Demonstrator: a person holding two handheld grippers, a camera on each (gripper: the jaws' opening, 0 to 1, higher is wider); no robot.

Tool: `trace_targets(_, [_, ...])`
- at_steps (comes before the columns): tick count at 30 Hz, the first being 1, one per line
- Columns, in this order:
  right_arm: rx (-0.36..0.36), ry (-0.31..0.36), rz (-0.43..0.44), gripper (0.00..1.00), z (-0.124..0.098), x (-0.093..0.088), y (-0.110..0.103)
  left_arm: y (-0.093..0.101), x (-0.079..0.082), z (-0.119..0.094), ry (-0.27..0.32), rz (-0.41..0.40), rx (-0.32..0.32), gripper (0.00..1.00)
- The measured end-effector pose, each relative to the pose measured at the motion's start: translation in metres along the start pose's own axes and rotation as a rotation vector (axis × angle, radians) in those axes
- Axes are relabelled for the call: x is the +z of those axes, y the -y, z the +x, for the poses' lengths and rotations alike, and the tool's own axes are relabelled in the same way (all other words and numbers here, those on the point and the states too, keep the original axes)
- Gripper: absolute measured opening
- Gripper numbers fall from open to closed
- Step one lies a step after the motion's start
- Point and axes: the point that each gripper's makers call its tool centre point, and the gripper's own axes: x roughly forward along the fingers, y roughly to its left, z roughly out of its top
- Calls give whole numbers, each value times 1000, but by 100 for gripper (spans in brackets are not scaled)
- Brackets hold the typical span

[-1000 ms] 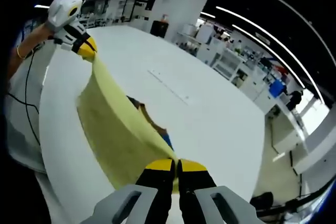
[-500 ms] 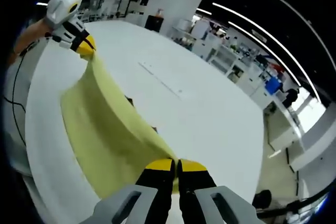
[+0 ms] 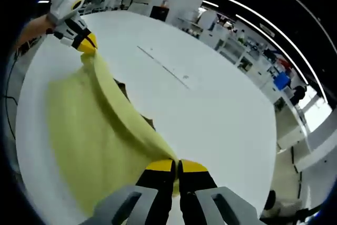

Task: Fold the garment on the visible template until the final outline fits inside the template.

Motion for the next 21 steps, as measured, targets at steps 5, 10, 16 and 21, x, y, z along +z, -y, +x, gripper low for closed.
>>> trace_targets(5, [40, -35, -3, 0, 19, -11, -3, -2, -7, 19, -36, 45, -20, 0])
trace_targets(10, [78, -56, 4, 0, 35, -20, -6, -2, -20, 36, -69, 49, -45, 0])
trace_targets(16, [113, -71, 30, 0, 46, -26, -8, -4, -28, 44, -85, 35, -54, 0])
trace_targets(21, [130, -86, 68, 5, 49, -33, -8, -6, -32, 44, -76, 12, -71, 1])
